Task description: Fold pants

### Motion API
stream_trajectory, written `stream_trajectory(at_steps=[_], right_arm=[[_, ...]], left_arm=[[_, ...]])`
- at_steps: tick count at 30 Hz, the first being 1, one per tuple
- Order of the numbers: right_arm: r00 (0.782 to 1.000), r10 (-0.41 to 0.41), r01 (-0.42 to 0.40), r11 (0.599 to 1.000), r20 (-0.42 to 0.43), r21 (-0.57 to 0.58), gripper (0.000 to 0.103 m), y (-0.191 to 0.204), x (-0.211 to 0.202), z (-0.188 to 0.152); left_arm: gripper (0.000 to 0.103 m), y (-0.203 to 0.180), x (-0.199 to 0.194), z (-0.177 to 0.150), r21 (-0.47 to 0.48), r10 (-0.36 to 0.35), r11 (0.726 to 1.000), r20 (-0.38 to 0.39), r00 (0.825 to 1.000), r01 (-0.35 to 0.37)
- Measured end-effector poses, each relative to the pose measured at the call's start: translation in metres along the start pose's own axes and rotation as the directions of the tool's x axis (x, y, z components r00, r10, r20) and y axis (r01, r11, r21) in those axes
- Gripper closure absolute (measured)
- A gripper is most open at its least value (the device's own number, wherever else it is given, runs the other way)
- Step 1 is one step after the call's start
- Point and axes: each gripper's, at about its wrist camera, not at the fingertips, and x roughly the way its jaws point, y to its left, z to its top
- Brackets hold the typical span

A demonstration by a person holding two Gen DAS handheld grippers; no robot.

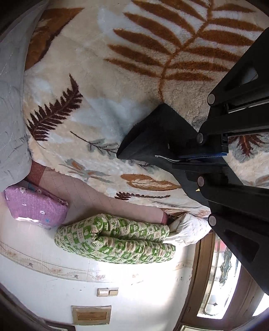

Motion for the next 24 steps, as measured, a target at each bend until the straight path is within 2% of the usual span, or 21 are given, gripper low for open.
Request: stream_trajectory(at_steps=[3, 5, 7, 10, 11, 12, 13, 15, 18, 20, 24], right_arm=[[0.997, -0.078, 0.078, 0.997, -0.022, 0.019, 0.098, -0.018, 0.007, 0.001], [0.994, -0.109, 0.110, 0.994, -0.028, 0.022, 0.095, -0.025, 0.009, 0.000], [0.995, -0.099, 0.100, 0.995, -0.027, 0.028, 0.093, -0.027, 0.006, -0.001], [0.989, -0.139, 0.140, 0.990, -0.049, 0.014, 0.078, -0.025, -0.002, -0.002], [0.988, -0.143, 0.144, 0.990, -0.050, 0.003, 0.078, -0.024, -0.006, -0.002], [0.988, -0.149, 0.148, 0.989, -0.049, -0.014, 0.078, -0.021, -0.012, -0.002], [0.987, -0.156, 0.155, 0.987, -0.043, -0.037, 0.078, -0.016, -0.019, 0.000], [0.985, -0.174, 0.172, 0.981, -0.011, -0.091, 0.078, -0.003, -0.033, 0.005], [0.979, -0.203, 0.205, 0.963, 0.029, -0.174, 0.065, 0.020, -0.040, 0.020], [0.978, -0.208, 0.209, 0.952, 0.025, -0.223, 0.054, 0.033, -0.033, 0.031], [0.959, -0.284, 0.268, 0.903, 0.002, -0.336, 0.053, 0.050, 0.003, 0.043]], left_arm=[[0.077, 0.019, 0.017, -0.002, -0.047, 0.003, 0.999, -0.074, 0.997, -0.007], [0.079, 0.022, 0.013, -0.004, -0.040, -0.016, 0.999, -0.058, 0.998, 0.013], [0.078, 0.016, 0.001, -0.007, -0.001, -0.022, 1.000, -0.018, 1.000, 0.022], [0.078, -0.001, -0.020, -0.010, 0.083, -0.034, 0.996, 0.033, 0.999, 0.031], [0.078, -0.007, -0.026, -0.008, 0.105, -0.038, 0.994, 0.050, 0.998, 0.032], [0.074, -0.014, -0.032, -0.006, 0.127, -0.040, 0.991, 0.069, 0.997, 0.031], [0.064, -0.020, -0.035, -0.002, 0.141, -0.032, 0.990, 0.083, 0.996, 0.020], [0.051, -0.033, -0.037, 0.008, 0.158, -0.011, 0.987, 0.122, 0.992, -0.009], [0.049, -0.046, -0.024, 0.024, 0.161, 0.036, 0.985, 0.127, 0.991, -0.057], [0.049, -0.048, -0.010, 0.033, 0.143, 0.034, 0.989, 0.089, 0.995, -0.047], [0.049, -0.051, 0.011, 0.036, 0.138, 0.053, 0.989, 0.044, 0.998, -0.059]])
